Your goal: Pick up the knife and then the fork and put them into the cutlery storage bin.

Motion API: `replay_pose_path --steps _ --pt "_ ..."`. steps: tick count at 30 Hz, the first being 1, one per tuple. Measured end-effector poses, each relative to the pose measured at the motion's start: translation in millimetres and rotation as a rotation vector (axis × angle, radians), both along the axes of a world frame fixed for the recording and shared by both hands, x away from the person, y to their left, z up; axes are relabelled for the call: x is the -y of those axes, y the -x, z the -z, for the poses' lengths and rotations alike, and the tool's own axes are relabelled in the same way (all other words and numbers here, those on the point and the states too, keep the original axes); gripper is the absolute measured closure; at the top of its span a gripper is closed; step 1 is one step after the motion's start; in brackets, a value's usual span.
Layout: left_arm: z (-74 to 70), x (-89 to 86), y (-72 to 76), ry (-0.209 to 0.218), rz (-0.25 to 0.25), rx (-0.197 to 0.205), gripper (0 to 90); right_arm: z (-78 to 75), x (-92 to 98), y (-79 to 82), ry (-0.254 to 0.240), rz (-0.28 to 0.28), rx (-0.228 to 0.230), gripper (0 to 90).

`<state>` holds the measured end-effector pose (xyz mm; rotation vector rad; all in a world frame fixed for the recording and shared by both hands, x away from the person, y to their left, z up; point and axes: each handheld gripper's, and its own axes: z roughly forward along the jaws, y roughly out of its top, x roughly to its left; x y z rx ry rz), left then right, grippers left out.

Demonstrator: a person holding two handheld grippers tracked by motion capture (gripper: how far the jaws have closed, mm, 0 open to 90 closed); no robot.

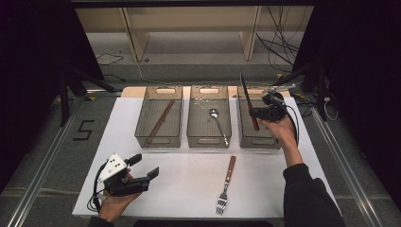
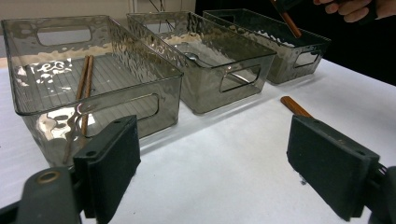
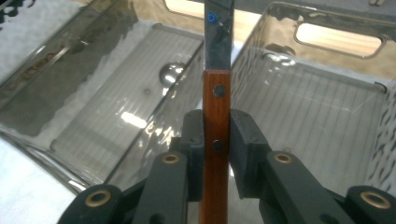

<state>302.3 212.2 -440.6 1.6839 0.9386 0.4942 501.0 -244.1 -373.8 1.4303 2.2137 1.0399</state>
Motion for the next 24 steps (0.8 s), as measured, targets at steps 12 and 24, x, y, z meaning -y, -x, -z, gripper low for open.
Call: replay_pose_path --steps 12,24 --pt "0.2 0.0 -0.3 -0.001 -0.001 0.0 16.6 12.6 3.2 -5.6 0.016 0.045 -0.049 77.0" --pt "0.4 -0.2 -0.3 -0.001 -0.001 -0.002 16.5 23.3 4.6 -10.7 0.026 0.074 -0.102 76.9"
